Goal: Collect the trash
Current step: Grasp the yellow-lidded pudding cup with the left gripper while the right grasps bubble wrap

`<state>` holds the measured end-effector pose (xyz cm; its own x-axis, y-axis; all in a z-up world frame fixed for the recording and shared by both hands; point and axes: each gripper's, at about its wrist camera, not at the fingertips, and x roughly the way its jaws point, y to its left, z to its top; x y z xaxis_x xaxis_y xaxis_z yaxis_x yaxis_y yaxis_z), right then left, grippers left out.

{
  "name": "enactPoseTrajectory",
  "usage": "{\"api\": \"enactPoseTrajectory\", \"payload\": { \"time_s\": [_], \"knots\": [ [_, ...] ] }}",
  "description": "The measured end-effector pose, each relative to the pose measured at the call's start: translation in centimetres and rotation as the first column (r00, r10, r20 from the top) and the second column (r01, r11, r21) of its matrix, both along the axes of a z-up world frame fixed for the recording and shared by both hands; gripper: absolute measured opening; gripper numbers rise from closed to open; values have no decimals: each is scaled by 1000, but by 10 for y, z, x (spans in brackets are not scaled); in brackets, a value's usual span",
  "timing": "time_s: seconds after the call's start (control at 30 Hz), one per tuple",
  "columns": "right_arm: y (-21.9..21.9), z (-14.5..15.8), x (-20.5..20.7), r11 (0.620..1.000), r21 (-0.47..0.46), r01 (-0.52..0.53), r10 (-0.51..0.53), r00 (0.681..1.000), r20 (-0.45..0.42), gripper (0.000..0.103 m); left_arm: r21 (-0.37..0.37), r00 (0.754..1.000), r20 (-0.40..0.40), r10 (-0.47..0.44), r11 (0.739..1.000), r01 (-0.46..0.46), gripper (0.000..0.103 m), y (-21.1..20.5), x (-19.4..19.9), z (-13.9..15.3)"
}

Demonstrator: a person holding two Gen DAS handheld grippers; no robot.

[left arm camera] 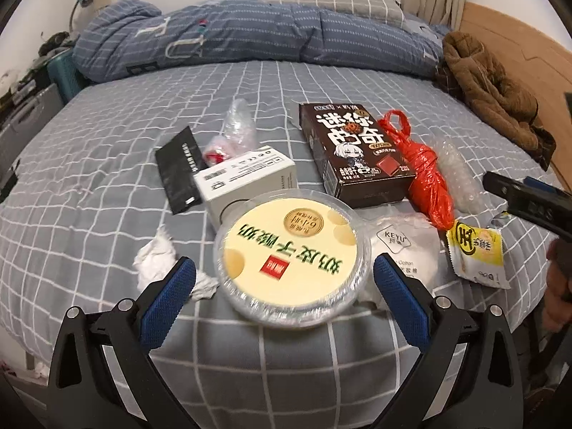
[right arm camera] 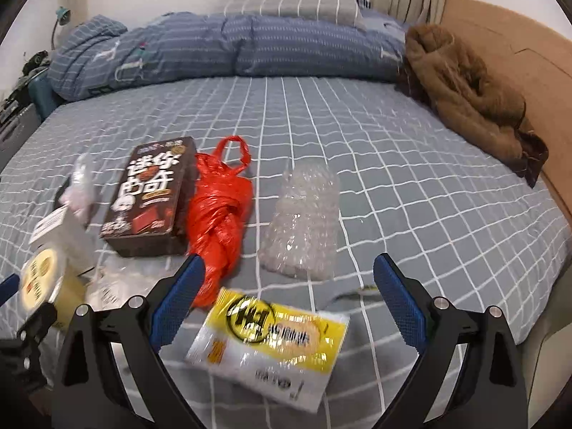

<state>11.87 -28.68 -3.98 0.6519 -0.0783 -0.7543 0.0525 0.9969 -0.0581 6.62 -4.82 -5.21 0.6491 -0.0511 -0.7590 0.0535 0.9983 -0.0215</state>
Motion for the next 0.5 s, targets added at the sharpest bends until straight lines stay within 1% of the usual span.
{"api": "enactPoseTrajectory", "payload": {
  "time_s": [0.13,0.17,0.23,0.37,0.43,0.5],
  "knots": [
    [-4,-9,24,1000,-4,18,-19,1000,-22,91,-2,1000,-22,1,1000,-1,97,-3,11,-9],
    [-6,-12,29,1000,-8,26,-27,999,-27,91,-4,1000,-26,0,1000,0,95,-4,11,-10],
    [-10,-18,38,999,-6,41,-42,998,-49,85,-4,999,-34,-7,1000,7,93,-6,14,-12],
    [-18,-31,47,998,2,64,-63,994,-90,79,21,1000,-28,-8,1000,8,92,-12,20,-14],
    [-19,-36,49,998,1,63,-63,992,-105,73,20,1000,-29,-5,1000,6,92,-12,22,-15],
    [-20,-41,52,998,6,60,-59,991,-120,69,22,1000,-27,2,1000,-2,91,-12,23,-15]
  ]
}}
